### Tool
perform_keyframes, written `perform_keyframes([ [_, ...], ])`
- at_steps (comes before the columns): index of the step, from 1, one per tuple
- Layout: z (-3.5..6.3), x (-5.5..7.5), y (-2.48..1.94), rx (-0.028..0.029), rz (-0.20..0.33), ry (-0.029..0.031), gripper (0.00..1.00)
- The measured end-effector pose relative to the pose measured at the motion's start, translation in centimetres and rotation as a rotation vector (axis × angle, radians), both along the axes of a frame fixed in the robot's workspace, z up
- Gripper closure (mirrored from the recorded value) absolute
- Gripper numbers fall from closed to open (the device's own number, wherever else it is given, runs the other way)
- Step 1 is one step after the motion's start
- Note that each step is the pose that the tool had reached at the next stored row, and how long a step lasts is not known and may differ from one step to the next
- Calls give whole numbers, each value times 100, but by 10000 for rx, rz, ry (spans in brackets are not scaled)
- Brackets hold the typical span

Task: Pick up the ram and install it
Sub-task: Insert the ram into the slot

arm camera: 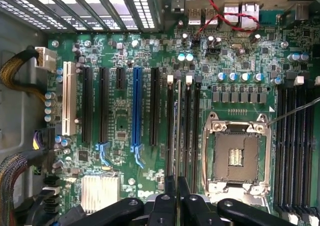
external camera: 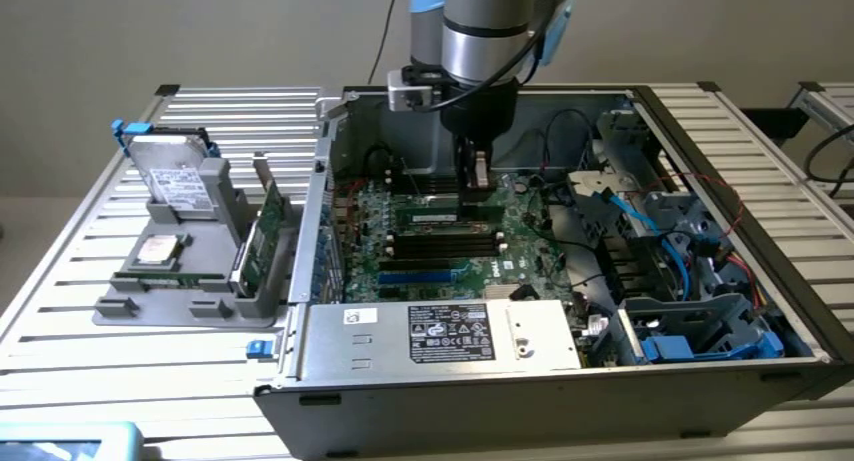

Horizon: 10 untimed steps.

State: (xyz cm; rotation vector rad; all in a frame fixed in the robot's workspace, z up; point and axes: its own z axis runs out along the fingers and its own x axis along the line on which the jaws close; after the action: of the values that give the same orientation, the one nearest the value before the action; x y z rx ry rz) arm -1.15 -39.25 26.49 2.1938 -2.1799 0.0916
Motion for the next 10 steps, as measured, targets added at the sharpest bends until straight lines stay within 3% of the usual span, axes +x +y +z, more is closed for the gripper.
perform_keyframes([
  [3,-42,1,0,-18,1,0,87],
  [5,-60,0,0,-62,1,0,87],
  [6,-69,0,0,-103,0,-1,87],
  [10,-92,0,5,-366,0,-24,87],
])
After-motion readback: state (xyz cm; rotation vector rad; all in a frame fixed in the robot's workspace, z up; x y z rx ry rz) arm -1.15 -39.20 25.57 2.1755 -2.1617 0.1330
